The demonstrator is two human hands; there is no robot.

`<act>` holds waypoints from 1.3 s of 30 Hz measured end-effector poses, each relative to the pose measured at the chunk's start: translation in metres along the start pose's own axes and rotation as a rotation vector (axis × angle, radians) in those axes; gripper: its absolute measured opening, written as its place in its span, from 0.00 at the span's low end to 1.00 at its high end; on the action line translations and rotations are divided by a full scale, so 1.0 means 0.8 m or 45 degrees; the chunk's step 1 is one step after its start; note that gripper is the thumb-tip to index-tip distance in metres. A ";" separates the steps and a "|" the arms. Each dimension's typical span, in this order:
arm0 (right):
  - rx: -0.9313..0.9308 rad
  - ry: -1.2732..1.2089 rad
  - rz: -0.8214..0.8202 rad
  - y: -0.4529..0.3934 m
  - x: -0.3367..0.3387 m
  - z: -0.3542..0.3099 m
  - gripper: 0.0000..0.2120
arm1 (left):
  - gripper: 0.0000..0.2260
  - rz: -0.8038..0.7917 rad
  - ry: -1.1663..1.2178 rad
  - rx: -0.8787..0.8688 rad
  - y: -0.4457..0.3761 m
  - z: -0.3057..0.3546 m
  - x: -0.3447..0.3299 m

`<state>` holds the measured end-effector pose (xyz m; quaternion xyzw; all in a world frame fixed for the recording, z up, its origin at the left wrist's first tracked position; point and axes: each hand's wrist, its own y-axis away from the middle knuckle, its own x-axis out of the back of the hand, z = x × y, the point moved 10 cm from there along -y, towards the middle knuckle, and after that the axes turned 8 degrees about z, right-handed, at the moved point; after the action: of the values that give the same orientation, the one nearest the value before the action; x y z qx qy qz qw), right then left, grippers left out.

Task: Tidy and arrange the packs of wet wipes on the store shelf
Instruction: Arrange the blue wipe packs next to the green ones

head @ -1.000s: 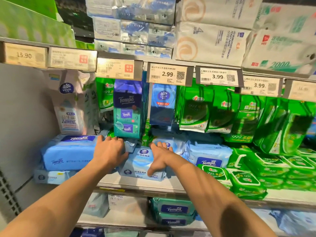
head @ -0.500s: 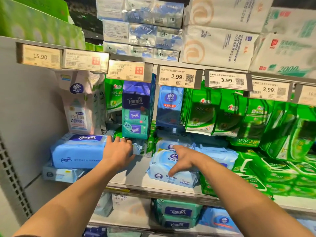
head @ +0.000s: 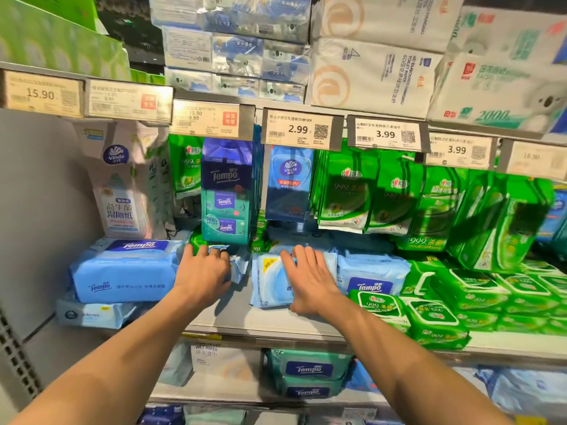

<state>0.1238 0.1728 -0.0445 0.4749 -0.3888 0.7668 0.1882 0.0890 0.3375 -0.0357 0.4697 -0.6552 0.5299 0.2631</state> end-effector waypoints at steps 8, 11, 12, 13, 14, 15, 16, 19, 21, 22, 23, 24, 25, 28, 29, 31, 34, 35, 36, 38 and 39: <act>-0.190 0.063 0.104 -0.004 -0.029 0.021 0.49 | 0.20 -0.007 -0.053 -0.196 0.012 0.025 -0.011; -0.209 0.046 0.059 -0.014 -0.044 0.029 0.53 | 0.19 -0.015 -0.070 -0.232 0.012 0.032 -0.016; -0.213 0.053 0.044 -0.017 -0.049 0.032 0.55 | 0.19 -0.016 -0.067 -0.235 0.012 0.034 -0.017; -0.219 0.059 0.026 -0.019 -0.054 0.034 0.56 | 0.19 -0.019 -0.060 -0.235 0.011 0.036 -0.019; -0.231 0.063 0.009 -0.021 -0.061 0.037 0.57 | 0.19 -0.022 -0.051 -0.234 0.010 0.038 -0.020; -0.246 0.055 -0.022 -0.023 -0.065 0.038 0.57 | 0.20 -0.030 -0.035 -0.229 0.010 0.041 -0.021; -0.256 0.054 -0.051 -0.025 -0.067 0.038 0.58 | 0.21 -0.047 -0.014 -0.225 0.009 0.043 -0.023; -0.248 0.063 -0.138 -0.029 -0.073 0.039 0.52 | 0.23 -0.131 0.070 -0.183 0.010 0.051 -0.033; -0.213 0.060 -0.208 -0.029 -0.082 0.040 0.49 | 0.24 -0.165 0.117 -0.151 0.010 0.053 -0.038; -0.209 0.049 -0.221 -0.028 -0.084 0.042 0.49 | 0.26 -0.179 0.143 -0.134 0.011 0.053 -0.040; -0.198 0.022 -0.219 -0.028 -0.084 0.042 0.50 | 0.27 -0.194 0.164 -0.121 0.010 0.052 -0.042; -0.189 -0.035 -0.214 -0.028 -0.083 0.041 0.50 | 0.29 -0.209 0.180 -0.110 0.010 0.051 -0.045; -0.177 -0.086 -0.221 -0.029 -0.082 0.041 0.50 | 0.30 -0.226 0.195 -0.099 0.009 0.050 -0.047; -0.126 -0.101 -0.255 -0.028 -0.079 0.043 0.47 | 0.33 -0.247 0.236 -0.074 0.007 0.049 -0.052; -0.123 -0.089 -0.232 -0.027 -0.077 0.043 0.47 | 0.33 -0.250 0.248 -0.068 0.007 0.049 -0.053; -0.136 -0.066 -0.160 -0.026 -0.074 0.042 0.46 | 0.34 -0.250 0.266 -0.061 0.008 0.047 -0.052; -0.167 -0.018 -0.140 -0.027 -0.078 0.037 0.44 | 0.32 -0.232 0.282 -0.065 0.012 0.044 -0.049; -0.172 0.006 -0.146 -0.028 -0.080 0.036 0.44 | 0.31 -0.223 0.283 -0.072 0.014 0.043 -0.048; -0.171 0.029 -0.151 -0.028 -0.082 0.035 0.43 | 0.31 -0.216 0.288 -0.079 0.016 0.042 -0.048; -0.157 0.056 -0.147 -0.026 -0.085 0.035 0.43 | 0.31 -0.199 0.306 -0.081 0.020 0.041 -0.047; -0.149 0.061 -0.137 -0.026 -0.085 0.036 0.44 | 0.32 -0.188 0.313 -0.082 0.022 0.040 -0.047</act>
<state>0.1863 0.1690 -0.0883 0.4647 -0.4023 0.7426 0.2659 0.0938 0.3196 -0.0851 0.4396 -0.5983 0.5414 0.3946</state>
